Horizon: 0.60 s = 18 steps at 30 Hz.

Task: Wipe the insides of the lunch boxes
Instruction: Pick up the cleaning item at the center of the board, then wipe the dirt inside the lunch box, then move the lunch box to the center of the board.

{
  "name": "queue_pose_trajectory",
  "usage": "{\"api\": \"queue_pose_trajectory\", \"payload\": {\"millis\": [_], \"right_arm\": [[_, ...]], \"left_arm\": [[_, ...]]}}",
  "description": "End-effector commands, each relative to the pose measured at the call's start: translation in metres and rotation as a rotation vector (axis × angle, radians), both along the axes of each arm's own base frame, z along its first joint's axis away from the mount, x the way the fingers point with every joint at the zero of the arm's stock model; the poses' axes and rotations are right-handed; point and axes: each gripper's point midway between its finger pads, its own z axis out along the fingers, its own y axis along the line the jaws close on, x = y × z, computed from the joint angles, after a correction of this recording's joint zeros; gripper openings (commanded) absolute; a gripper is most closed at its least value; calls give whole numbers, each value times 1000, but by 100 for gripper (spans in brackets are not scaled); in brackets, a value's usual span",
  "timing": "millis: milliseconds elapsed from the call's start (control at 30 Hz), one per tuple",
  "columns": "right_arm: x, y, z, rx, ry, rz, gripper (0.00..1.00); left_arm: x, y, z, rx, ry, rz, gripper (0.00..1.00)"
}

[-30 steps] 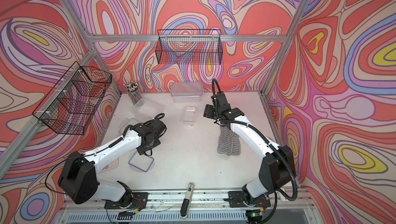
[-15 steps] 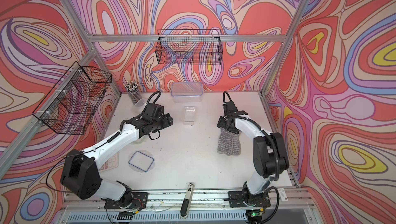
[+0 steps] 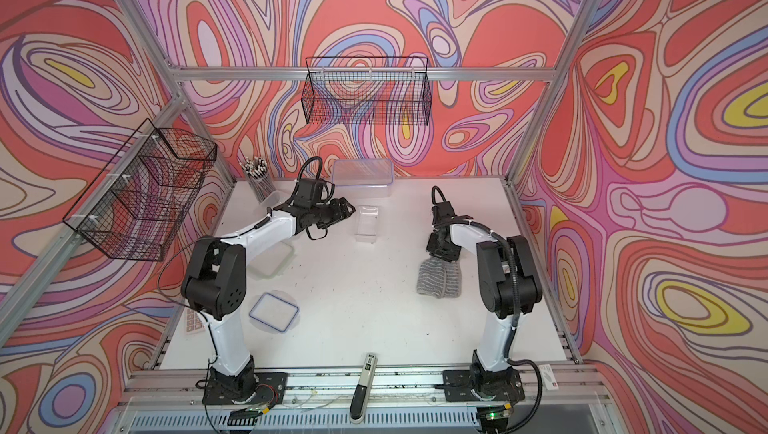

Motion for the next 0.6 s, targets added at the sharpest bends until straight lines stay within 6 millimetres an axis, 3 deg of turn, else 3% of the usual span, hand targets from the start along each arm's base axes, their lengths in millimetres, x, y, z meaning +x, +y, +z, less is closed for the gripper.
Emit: {"api": "queue_pose_trajectory", "payload": {"millis": [0,167,333,433,567], "right_arm": [[12,14,21,72,-57,30,0],[39,31,96,167,-263,67,0],[59,61,169,304,-496,140,0],[67,85,203,371,-612,206,0],[76,115,232,432,-712,290,0]], "left_arm": [[2,-6,-13,35,12,-67,71],[7,-6,-28,63,31,-79,62],[5,-12,-36,45,34,-100,54],[5,-17,-41,41,42,-105,51],[6,-26,-53,46,67,-125,48]]}}
